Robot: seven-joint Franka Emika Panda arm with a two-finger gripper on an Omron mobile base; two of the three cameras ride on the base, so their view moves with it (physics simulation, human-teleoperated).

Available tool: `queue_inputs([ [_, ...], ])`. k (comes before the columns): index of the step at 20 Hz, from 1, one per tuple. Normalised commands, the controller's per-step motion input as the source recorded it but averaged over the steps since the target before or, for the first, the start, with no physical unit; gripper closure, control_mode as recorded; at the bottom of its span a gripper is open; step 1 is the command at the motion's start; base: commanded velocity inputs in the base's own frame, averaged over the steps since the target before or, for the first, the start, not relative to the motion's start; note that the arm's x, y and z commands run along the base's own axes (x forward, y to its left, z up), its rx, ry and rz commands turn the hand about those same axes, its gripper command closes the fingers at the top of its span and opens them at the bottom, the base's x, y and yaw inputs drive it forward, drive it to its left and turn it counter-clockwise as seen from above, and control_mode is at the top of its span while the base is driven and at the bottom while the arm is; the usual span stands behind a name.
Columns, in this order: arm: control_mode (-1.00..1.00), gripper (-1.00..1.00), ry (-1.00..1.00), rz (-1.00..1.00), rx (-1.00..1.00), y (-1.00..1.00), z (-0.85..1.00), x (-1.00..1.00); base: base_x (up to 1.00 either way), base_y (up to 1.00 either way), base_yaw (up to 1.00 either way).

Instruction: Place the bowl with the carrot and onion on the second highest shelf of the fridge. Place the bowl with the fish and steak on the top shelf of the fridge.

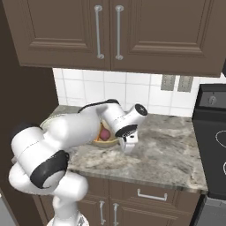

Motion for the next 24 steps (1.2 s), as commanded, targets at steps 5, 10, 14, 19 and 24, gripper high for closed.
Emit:
queue_inputs([
  [5,-1.0,1.0,-0.26,0.0,0.0,0.0,0.68,-0.97,0.0,0.0,0.0],
  [10,-1.0,1.0,-0.17,0.0,0.02,0.02,0.66,-0.76,0.0,0.0,0.0],
  [14,-1.0,1.0,0.0,0.0,0.02,0.32,0.71,-0.65,0.0,0.0,0.0],
  [19,-1.0,1.0,0.04,0.0,0.0,0.51,0.68,-0.55,0.0,0.0,0.0],
  [24,-1.0,1.0,0.24,0.0,0.02,0.46,0.59,-0.18,0.0,0.0,0.0],
])
